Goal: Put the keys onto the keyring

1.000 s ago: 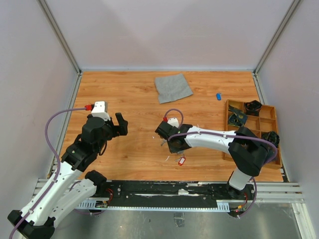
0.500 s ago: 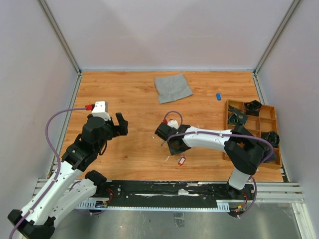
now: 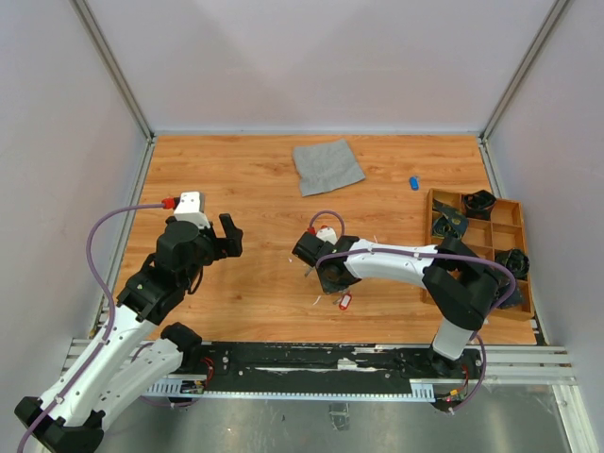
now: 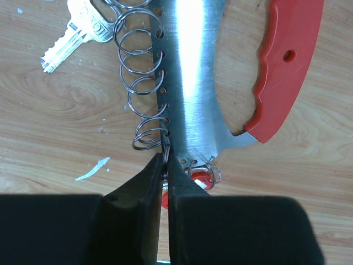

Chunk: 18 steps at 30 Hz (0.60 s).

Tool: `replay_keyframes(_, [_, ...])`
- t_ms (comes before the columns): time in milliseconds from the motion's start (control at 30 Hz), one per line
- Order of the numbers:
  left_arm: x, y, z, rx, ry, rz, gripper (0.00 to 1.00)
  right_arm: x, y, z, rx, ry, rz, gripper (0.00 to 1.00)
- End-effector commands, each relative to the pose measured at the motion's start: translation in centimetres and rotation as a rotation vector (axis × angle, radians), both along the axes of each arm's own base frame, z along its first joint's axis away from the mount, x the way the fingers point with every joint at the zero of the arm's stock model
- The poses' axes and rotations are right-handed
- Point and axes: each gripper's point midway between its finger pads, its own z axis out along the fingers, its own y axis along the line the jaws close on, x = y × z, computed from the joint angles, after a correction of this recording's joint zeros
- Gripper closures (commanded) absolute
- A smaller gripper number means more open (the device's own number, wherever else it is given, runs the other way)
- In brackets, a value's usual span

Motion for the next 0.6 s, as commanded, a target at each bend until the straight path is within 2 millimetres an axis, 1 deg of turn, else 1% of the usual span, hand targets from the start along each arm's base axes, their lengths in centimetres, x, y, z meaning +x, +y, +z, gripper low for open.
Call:
replay_keyframes(0, [0.2,-0.2,0.4,-0.003,-0.020,-0.008,0.00,-0.2,-0.8,0.6,-0.040,-0.017,0.005,0.98])
replay_keyframes(133, [0.2,-0.1,0.4,-0.003,-0.023,-0.004,0.00,0.1,-0.6,2.4,0.005,-0.072,0.037,0.99])
replay_keyframes(267, [0.2,-0.1,0.6,-0.005,-0.029,-0.005,0.00,0.2,-0.7,5.0,0.052,-0.117,0.092,0.99])
replay_keyframes(433, [0.2,-0.3,1.1,-0.018,-0.046,-0.020,0.00,-0.3,-0.5,8.9,0.158,-0.157,0.185,0.99])
replay_keyframes(567, [0.1,-1.1,1.6,-0.030,-0.063,-0.068,0.00,-0.6,-0.8,12.3,0.242,-0.210,0.231,0.99])
